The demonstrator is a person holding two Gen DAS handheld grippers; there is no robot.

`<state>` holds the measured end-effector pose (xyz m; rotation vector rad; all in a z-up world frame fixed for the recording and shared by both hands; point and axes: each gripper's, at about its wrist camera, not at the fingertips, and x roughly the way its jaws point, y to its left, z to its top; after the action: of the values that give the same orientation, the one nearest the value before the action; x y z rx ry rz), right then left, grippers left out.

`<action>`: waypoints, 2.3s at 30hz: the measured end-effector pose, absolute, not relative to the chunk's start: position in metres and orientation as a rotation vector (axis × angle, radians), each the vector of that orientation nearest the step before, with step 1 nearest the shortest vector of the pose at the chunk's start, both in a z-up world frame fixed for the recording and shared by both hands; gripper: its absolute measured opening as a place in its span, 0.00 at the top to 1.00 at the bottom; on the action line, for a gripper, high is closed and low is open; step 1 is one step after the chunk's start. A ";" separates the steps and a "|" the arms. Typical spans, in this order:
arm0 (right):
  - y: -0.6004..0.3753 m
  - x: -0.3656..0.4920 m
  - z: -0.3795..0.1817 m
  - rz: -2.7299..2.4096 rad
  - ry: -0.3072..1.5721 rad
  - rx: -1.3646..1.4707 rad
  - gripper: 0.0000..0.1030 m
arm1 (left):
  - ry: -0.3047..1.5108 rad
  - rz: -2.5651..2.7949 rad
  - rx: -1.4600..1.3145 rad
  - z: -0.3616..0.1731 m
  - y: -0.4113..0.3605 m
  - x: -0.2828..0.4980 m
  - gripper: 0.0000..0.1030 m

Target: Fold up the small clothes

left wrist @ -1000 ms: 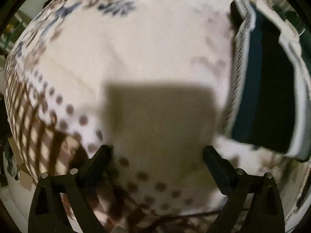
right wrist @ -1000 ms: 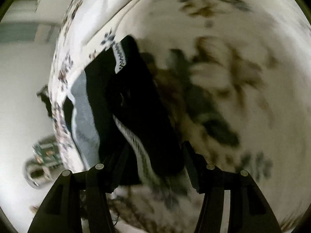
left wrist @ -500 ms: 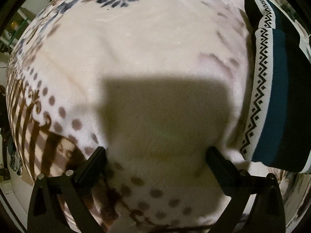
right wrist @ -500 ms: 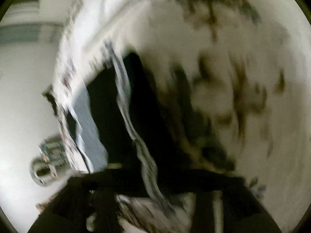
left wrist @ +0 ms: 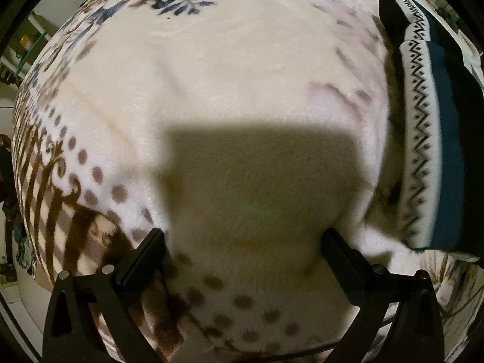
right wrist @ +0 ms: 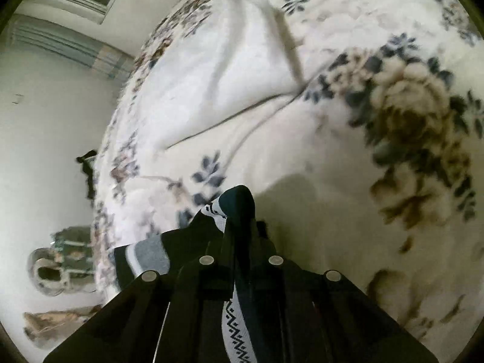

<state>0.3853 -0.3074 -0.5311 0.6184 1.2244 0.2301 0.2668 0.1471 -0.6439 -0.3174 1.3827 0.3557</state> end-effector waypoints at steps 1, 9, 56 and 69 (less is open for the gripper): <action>-0.307 0.388 -0.539 0.216 1.245 0.617 0.94 | 1.381 0.355 -0.318 -0.644 0.147 0.266 0.00; -0.327 0.356 -0.567 0.262 1.466 0.787 0.41 | 1.392 0.337 -0.331 -0.642 0.155 0.262 0.00; 0.039 0.458 -0.549 0.739 1.624 -0.175 0.94 | 1.031 -0.061 -0.698 -0.582 0.117 0.229 0.76; -0.062 0.470 -0.500 0.669 1.572 0.132 0.38 | 1.116 0.044 -0.722 -0.562 0.159 0.250 0.28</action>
<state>0.4705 -0.0618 -0.4998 0.1317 1.5722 0.6685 0.2495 0.1589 -0.5622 -0.7222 1.1160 0.0437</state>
